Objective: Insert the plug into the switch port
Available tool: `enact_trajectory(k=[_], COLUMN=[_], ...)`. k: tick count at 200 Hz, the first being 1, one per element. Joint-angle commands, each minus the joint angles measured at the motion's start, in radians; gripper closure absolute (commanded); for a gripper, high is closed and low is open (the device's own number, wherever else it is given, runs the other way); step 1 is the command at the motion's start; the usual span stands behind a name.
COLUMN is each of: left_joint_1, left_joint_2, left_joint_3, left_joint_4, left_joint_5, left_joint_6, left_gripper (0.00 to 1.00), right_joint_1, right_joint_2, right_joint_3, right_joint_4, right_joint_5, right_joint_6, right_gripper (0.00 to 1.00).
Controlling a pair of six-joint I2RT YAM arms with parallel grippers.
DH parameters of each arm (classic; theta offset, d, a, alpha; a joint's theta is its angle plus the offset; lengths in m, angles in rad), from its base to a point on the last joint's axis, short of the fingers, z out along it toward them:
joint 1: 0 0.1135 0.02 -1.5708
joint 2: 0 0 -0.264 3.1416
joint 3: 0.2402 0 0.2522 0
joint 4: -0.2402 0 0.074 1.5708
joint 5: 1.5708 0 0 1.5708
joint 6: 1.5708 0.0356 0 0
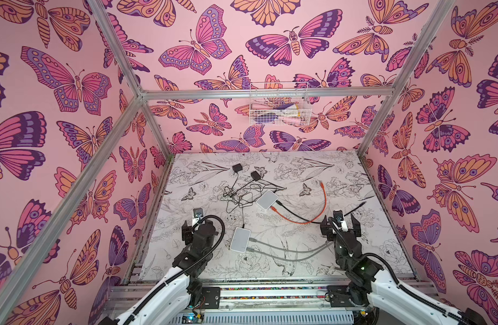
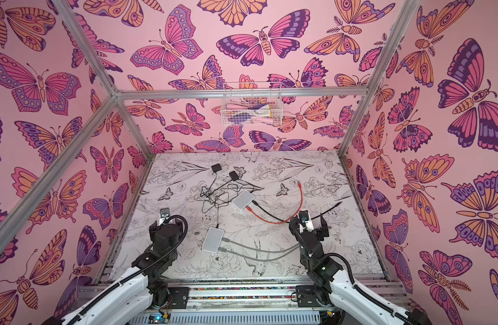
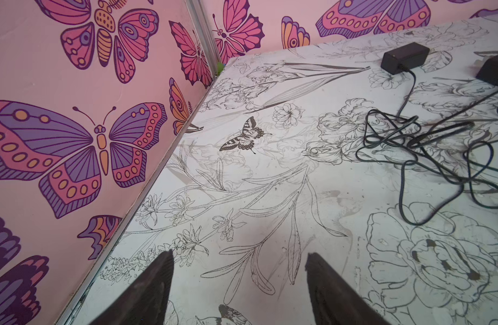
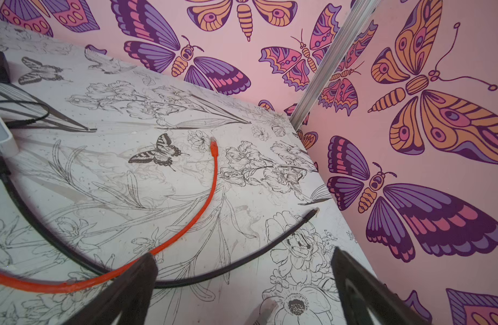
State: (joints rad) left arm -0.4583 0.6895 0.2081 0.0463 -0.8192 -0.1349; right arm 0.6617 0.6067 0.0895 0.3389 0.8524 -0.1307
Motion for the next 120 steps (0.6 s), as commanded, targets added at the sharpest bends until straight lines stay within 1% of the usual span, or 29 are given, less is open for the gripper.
enact_trajectory(k=[1, 11, 12, 14, 15, 19, 32, 45, 65, 97, 120], left_joint_1=[0.006, 0.006, 0.006, 0.006, 0.006, 0.006, 0.006, 0.006, 0.006, 0.006, 0.005], left_joint_2=[-0.036, -0.054, -0.057, -0.062, -0.064, -0.071, -0.102, -0.135, -0.182, -0.211, -0.198], left_joint_3=[-0.032, -0.04, -0.04, -0.042, -0.043, -0.048, -0.063, -0.084, -0.126, -0.163, -0.164], left_joint_4=[0.048, 0.054, 0.054, 0.054, 0.054, 0.057, 0.071, 0.101, 0.173, 0.251, 0.271], left_joint_5=[-0.064, -0.072, -0.073, -0.074, -0.075, -0.08, -0.091, -0.095, -0.094, -0.074, -0.074], left_joint_6=[0.008, 0.009, 0.01, 0.01, 0.009, 0.009, 0.013, 0.025, 0.06, 0.105, 0.11], left_gripper=[0.24, 0.23, 0.2, 0.07, 0.03, 0.0, 0.0, 0.0, 0.0, 0.0, 0.0], right_joint_1=[-0.004, -0.004, -0.004, -0.004, -0.004, -0.004, -0.005, -0.004, -0.005, -0.018, -0.045], right_joint_2=[-0.059, -0.107, -0.113, -0.124, -0.129, -0.151, -0.216, -0.24, -0.202, -0.131, -0.132], right_joint_3=[-0.051, -0.069, -0.071, -0.074, -0.076, -0.079, -0.088, -0.091, -0.09, -0.113, -0.11], right_joint_4=[0.068, 0.072, 0.071, 0.07, 0.068, 0.054, 0.017, 0.008, 0.043, 0.168, 0.159], right_joint_5=[0.038, 0.04, 0.038, 0.038, 0.037, 0.041, 0.054, 0.071, 0.066, 0.046, 0.036], right_joint_6=[-0.021, -0.027, -0.028, -0.029, -0.029, -0.028, -0.021, -0.017, -0.023, -0.049, -0.031], right_gripper=[0.01, 0.01, 0.01, 0.01, 0.01, 0.01, 0.01, 0.01, 0.01, 0.01, 0.01])
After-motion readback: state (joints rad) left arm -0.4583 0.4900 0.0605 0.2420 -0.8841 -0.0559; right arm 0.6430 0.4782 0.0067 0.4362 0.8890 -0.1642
